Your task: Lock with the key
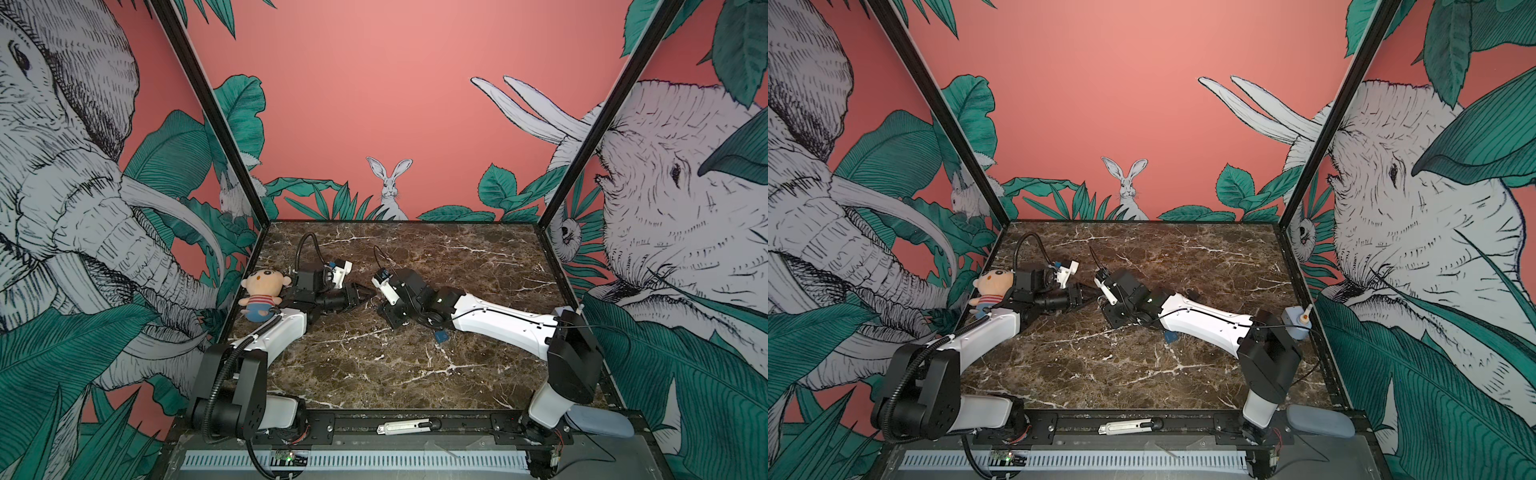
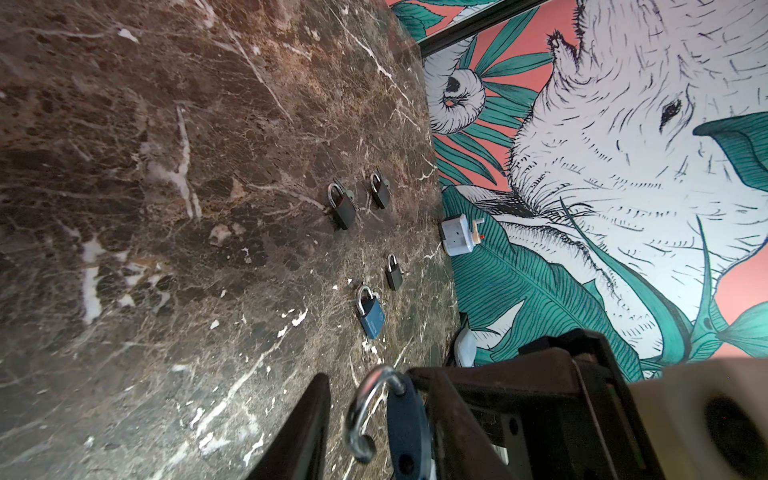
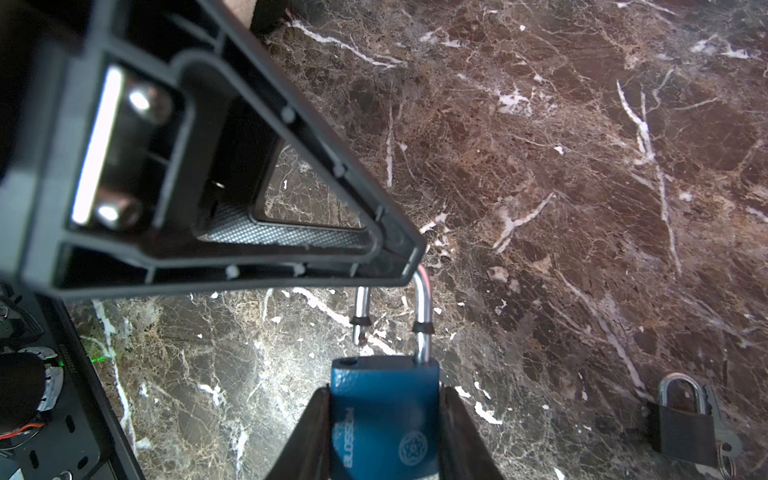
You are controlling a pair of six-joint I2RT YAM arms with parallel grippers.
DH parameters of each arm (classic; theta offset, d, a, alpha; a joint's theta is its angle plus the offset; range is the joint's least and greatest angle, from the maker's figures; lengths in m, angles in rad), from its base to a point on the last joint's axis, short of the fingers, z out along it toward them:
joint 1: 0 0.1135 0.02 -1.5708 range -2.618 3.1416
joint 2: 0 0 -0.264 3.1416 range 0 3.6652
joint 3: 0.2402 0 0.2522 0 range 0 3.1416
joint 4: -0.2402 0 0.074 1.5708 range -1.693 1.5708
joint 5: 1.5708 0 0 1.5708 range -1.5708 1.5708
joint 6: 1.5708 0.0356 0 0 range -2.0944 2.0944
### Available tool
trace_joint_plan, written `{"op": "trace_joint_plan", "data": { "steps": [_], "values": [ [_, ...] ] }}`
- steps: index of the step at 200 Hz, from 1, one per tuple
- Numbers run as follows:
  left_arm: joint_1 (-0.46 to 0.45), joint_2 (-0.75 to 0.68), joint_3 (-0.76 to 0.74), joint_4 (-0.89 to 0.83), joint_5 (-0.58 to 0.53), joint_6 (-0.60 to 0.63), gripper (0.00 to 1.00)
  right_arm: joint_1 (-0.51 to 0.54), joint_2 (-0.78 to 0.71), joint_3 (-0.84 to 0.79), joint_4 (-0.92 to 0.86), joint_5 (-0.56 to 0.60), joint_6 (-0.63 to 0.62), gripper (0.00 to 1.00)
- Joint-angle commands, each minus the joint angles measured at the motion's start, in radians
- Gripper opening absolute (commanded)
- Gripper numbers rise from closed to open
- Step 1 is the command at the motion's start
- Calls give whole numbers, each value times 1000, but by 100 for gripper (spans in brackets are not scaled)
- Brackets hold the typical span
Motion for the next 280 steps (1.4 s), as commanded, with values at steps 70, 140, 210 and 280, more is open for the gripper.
{"op": "trace_joint_plan", "data": {
  "steps": [70,140,210,280],
  "values": [
    [-23,4,-15,45,18,-9,33,-4,-39,42,46,-7,10,8],
    [-25,12,-10,43,21,-5,19,-4,-42,49,46,-8,8,8],
    [-25,24,-5,34,26,-1,0,-5,-44,62,47,-13,9,9],
    [-25,-88,-12,225,-43,-213,0,-79,-162,-145,284,-137,132,53]
  ]
}}
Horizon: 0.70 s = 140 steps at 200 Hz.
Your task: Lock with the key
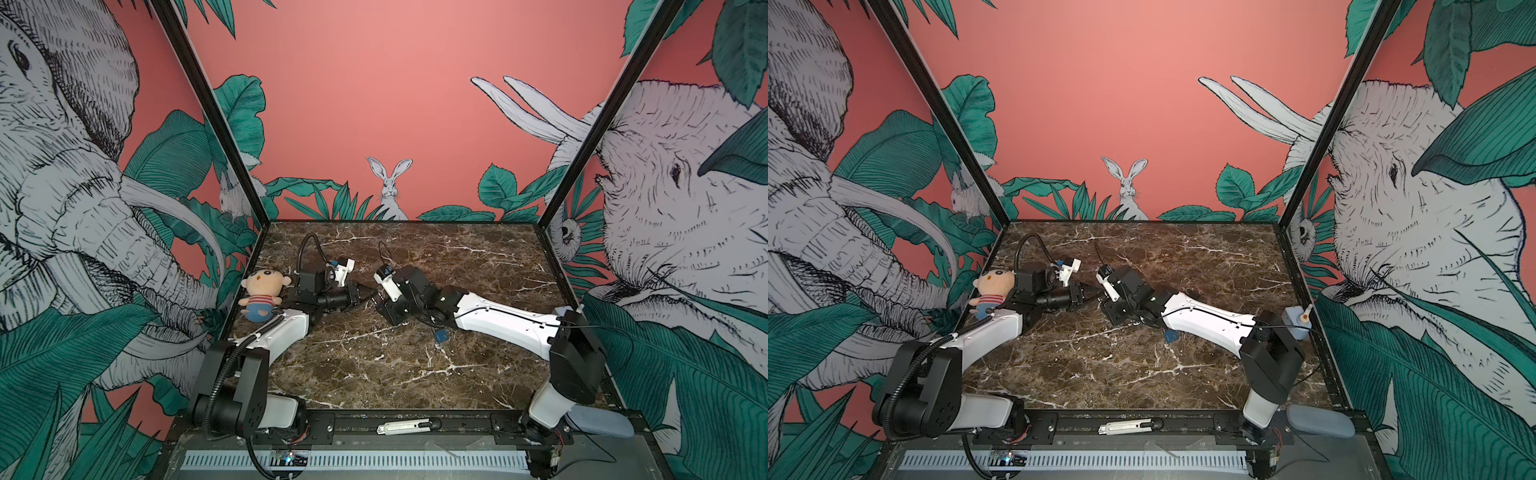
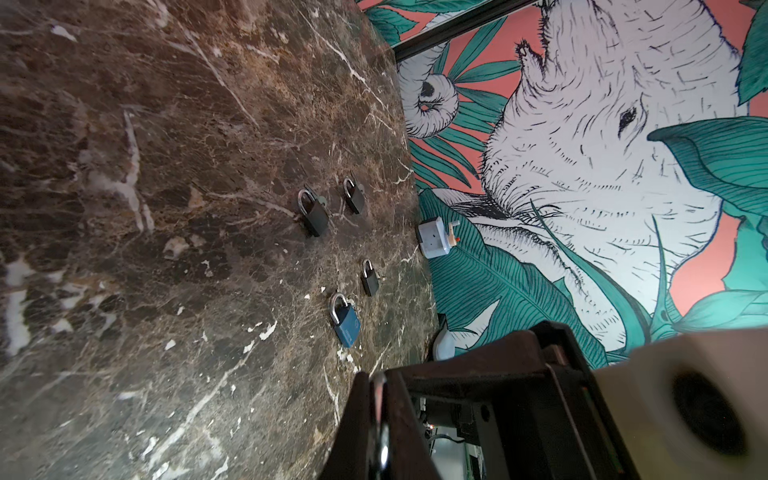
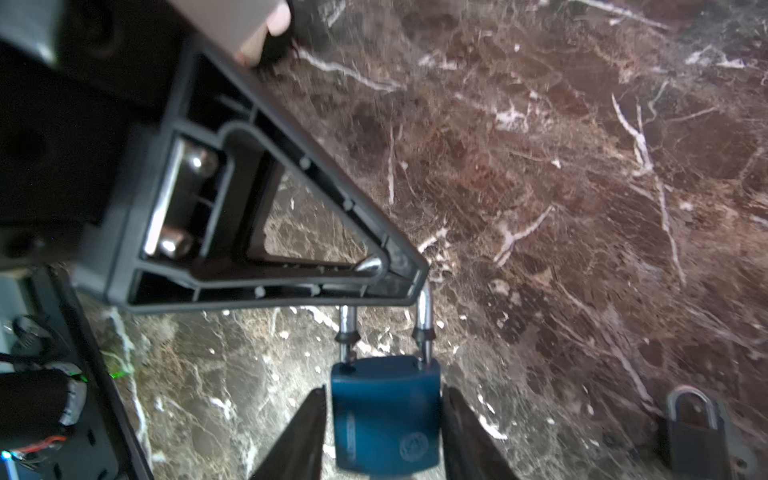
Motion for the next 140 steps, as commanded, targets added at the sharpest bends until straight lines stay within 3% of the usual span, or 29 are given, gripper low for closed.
{"op": "trace_joint_plan", "data": {
  "steps": [1,49,72,140],
  "values": [
    [-5,-91,9,85,-58,-86,0,-43,-128,-93,192,-78,83,53],
    [-8,-216,88,41,-154,-165,0,-184,-361,-343,420,-148,143,54],
    [-25,-229,104,82,-182,-231,0,-215,-447,-398,432,-170,78,53],
    [-203,-124,257,108,-244,-258,0,-229,-527,-439,440,-204,-31,54]
  ]
}}
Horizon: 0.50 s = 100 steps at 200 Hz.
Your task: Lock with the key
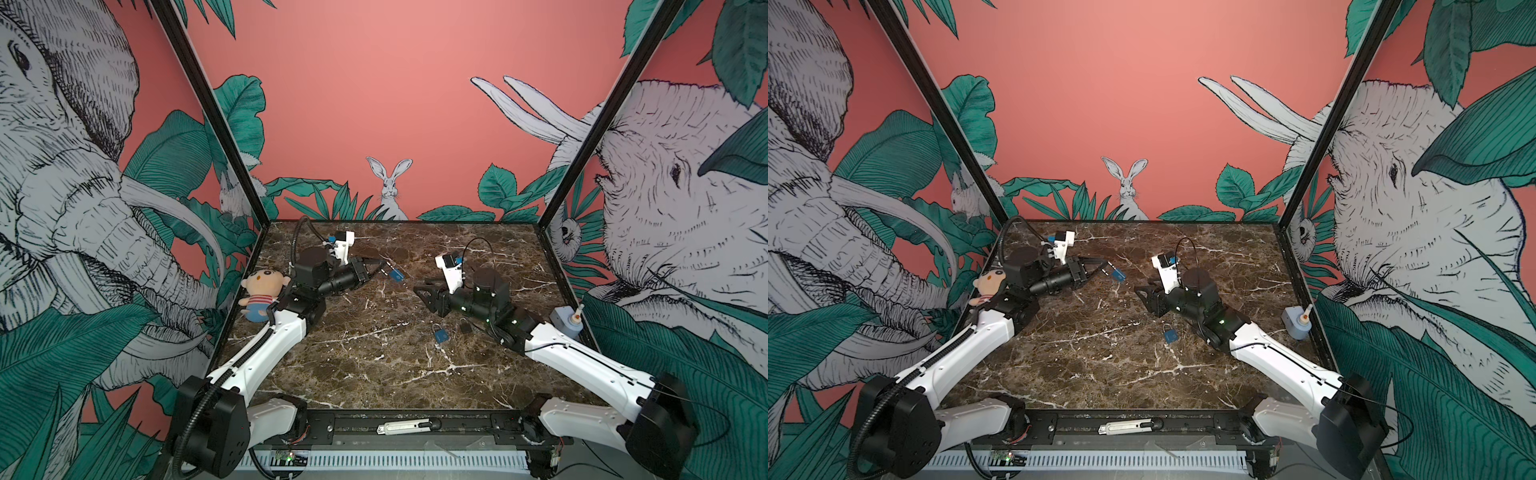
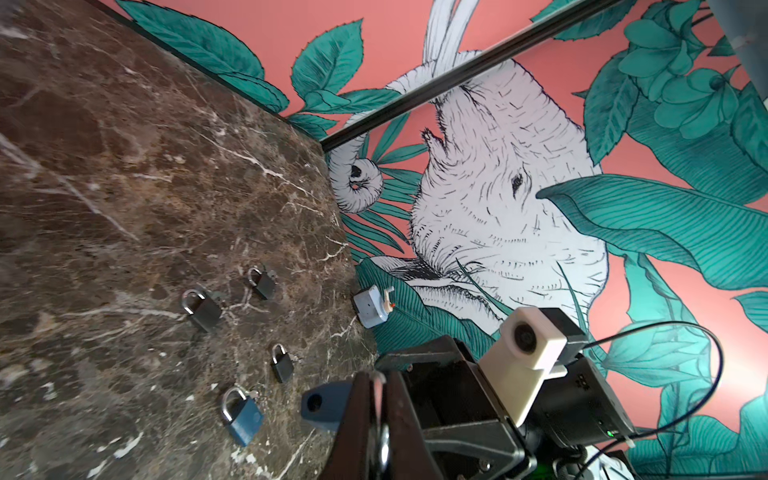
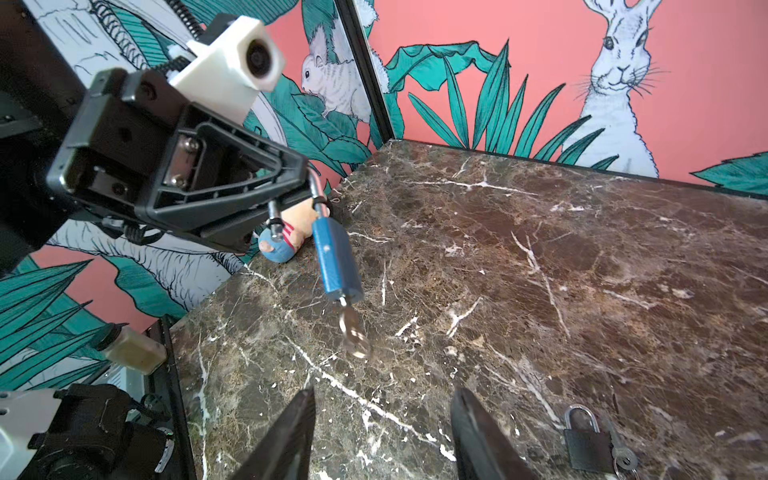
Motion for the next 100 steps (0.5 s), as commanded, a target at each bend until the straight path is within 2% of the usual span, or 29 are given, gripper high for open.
{"op": "trace_joint_plan", "data": {
  "steps": [1,55,100],
  "values": [
    [-43,22,72,70,-27,-25,0,-9,-24,-13,70,-30,-45,54],
    [-110,120,163,81,-19,-32,0,-68,-1,7,126,-94,-46,54],
    [-115,121,179,80,-20,-36,0,-93,41,50,140,-114,-46,46]
  ]
}}
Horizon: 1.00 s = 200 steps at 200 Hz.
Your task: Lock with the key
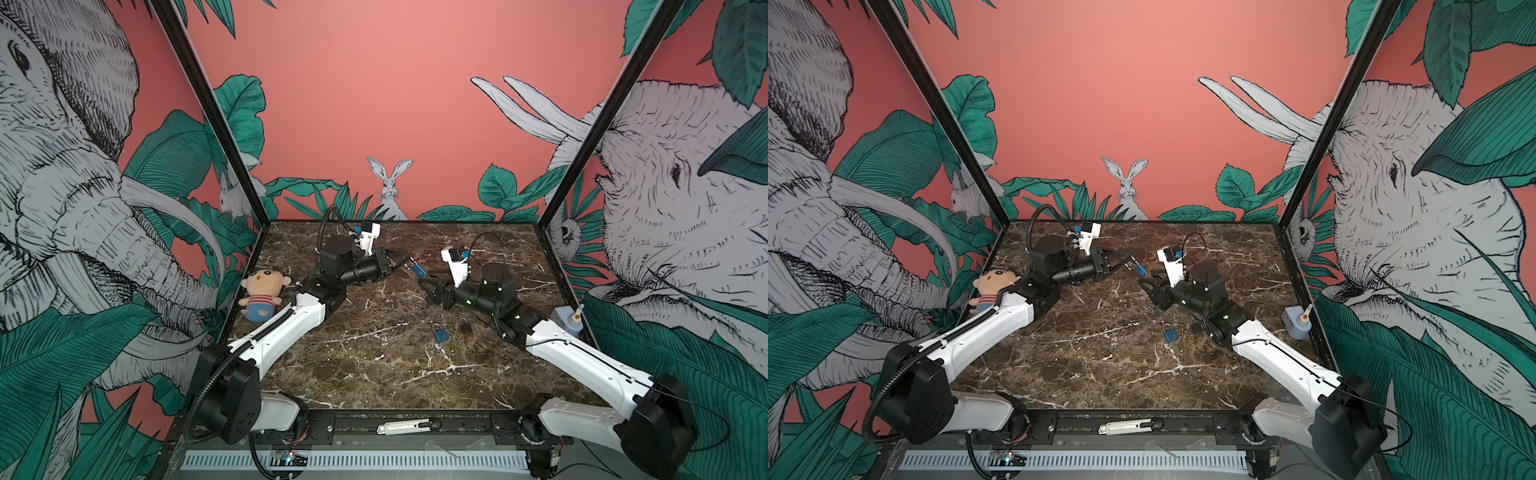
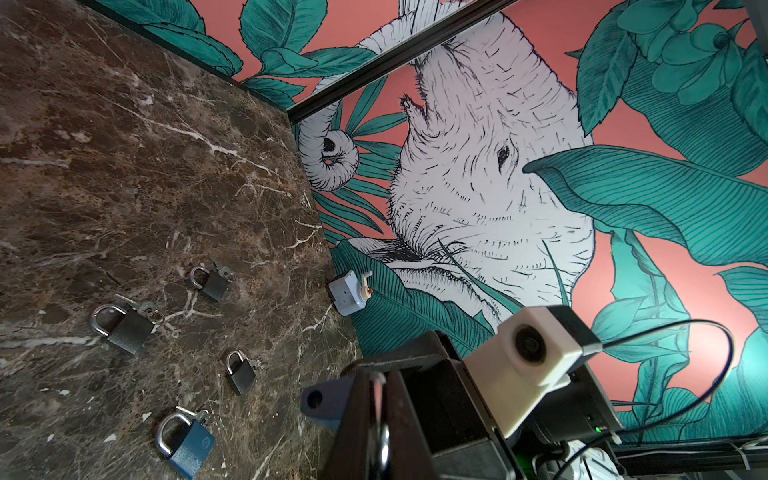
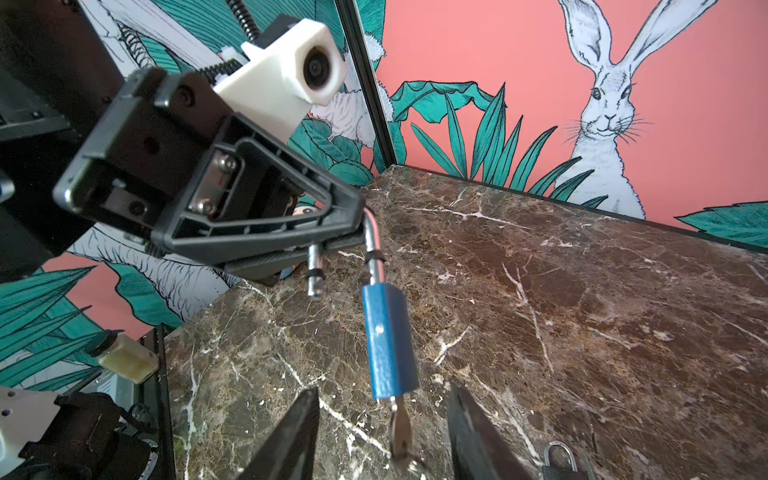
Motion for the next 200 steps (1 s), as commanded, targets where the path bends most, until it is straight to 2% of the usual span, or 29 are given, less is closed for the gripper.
{"op": "trace_joint_plan", "data": {
  "steps": [1,62,116,150,178,200],
  "values": [
    [-6,-24,46,55,-4,-13,0,-12,16,40,70,-28,-5,45],
    [-7,-25,47,67,3,-25,0,-23,90,94,98,-60,16,35],
    [-7,-30,47,71,9,-29,0,-25,107,110,96,-64,23,22],
    [-7,-32,46,74,13,-26,0,-32,108,118,87,-80,32,0],
    [-7,-43,47,41,-4,16,0,-44,102,123,72,-114,65,0],
    [-7,-58,72,-84,-10,125,0,-56,100,149,19,-176,102,0]
  ]
}}
